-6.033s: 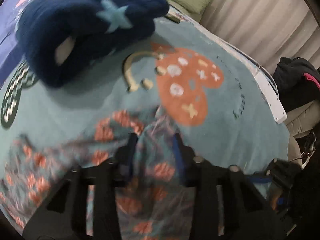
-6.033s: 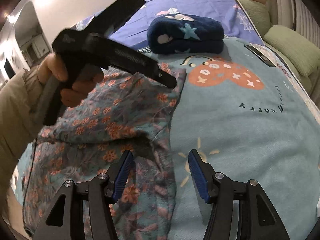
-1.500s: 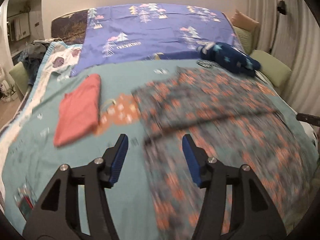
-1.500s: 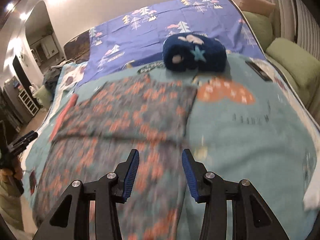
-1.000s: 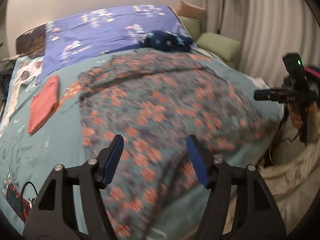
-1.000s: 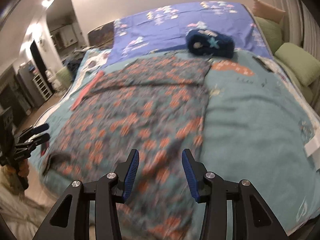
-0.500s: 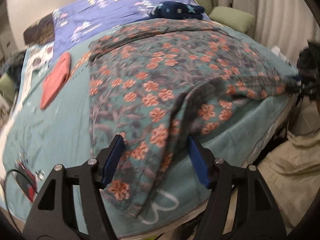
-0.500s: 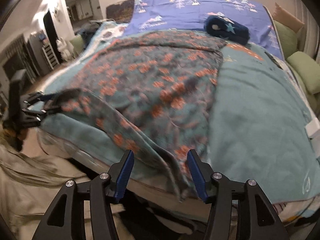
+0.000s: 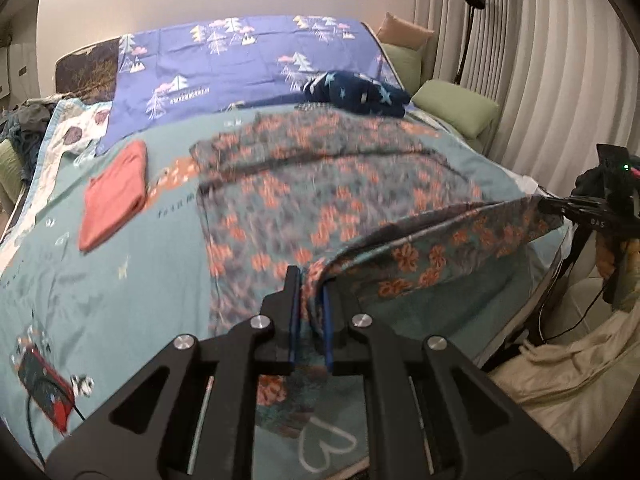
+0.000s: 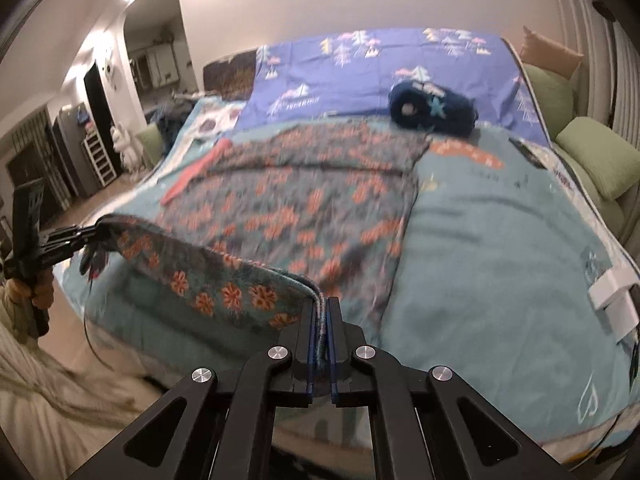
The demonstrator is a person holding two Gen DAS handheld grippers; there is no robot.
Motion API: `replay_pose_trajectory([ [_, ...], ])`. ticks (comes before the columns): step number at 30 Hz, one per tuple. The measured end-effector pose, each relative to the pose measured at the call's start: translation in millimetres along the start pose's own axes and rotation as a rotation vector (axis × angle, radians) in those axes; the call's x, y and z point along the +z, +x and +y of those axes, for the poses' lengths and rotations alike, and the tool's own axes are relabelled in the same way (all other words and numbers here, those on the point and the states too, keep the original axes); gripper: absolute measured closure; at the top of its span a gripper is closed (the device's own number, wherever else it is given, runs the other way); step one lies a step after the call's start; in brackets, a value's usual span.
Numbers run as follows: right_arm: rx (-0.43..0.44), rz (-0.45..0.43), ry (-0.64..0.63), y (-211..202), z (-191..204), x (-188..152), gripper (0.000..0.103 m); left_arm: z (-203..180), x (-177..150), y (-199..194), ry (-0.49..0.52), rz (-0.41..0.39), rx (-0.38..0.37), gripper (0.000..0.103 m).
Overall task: Fold small clothes
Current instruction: 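Grasp the shirt side edge with both tools and fold it over the body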
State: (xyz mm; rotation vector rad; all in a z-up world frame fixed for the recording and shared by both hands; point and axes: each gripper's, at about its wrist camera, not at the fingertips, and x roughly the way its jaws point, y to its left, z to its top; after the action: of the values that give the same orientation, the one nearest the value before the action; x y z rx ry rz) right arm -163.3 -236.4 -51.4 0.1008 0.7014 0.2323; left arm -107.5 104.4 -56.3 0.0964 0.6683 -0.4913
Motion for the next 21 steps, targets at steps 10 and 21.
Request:
replay_pose_trajectory([
  [10,-0.040,-0.127,0.070,28.9,-24.4,86.4,0.100,22.7,66.4,46.5,0.034,-0.012,0.028,0.091],
  [21,-0.075,0.045,0.161,143.7,-69.3,129.6,0.099,61.7,90.7,149.0,-0.002,0.121,0.013,0.086],
])
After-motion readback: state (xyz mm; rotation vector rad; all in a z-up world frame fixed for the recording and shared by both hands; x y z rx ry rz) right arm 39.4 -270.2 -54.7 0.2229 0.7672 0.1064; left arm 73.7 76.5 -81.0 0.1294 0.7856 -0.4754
